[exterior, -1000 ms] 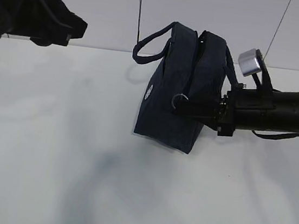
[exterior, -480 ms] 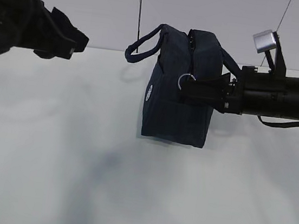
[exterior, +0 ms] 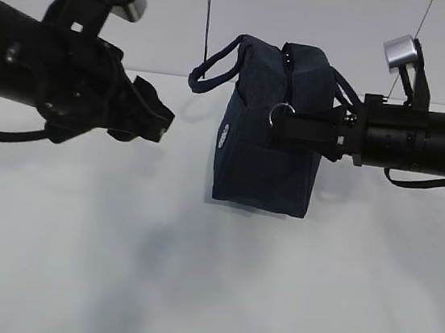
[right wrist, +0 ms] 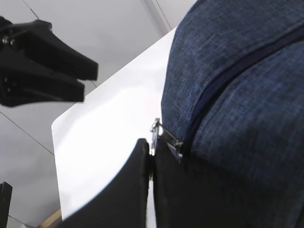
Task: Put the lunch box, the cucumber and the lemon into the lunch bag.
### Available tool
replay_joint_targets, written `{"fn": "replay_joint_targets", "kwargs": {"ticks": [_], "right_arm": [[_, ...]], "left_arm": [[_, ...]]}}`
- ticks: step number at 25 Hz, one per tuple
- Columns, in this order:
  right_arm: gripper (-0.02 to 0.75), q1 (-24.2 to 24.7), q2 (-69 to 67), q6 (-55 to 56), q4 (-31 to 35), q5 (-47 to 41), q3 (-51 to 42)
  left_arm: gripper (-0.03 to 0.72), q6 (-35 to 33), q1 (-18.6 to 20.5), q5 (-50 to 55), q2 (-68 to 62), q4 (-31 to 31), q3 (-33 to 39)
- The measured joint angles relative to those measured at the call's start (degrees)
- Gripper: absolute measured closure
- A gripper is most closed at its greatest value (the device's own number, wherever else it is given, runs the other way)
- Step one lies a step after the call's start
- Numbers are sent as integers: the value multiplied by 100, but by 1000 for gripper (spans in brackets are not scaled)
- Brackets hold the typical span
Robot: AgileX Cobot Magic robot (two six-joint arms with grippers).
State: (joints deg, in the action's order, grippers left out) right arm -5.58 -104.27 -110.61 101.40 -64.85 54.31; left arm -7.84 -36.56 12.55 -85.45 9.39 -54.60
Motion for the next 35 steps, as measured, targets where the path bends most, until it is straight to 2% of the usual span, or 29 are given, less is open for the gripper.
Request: {"fn": "replay_joint_targets", "kwargs": {"ticks": [4, 7, 14, 20, 28, 32, 35], "right_arm": [[731, 0, 0, 26, 0, 0, 0], [731, 0, 0, 65, 4, 0, 0], [731, 0, 0, 102, 13, -7, 0], [731, 0, 0, 122, 13, -7, 0], [731, 0, 0, 149, 13, -7, 0], [731, 0, 3, 186, 13, -7, 0], [731, 0, 3, 198, 13, -7, 0]], "left_arm": [[396, 0, -444, -359, -303, 32, 0], [384, 0, -624, -576, -476, 48, 0], [374, 0, -782, -1310, -897, 60, 0], [350, 0, -936, -1989, -1321, -599, 0], [293, 0, -976, -2810, -1709, -694, 0], [304, 0, -976, -3024, -1907, -669, 0], [372, 0, -976, -3102, -2064, -494, 0]]}}
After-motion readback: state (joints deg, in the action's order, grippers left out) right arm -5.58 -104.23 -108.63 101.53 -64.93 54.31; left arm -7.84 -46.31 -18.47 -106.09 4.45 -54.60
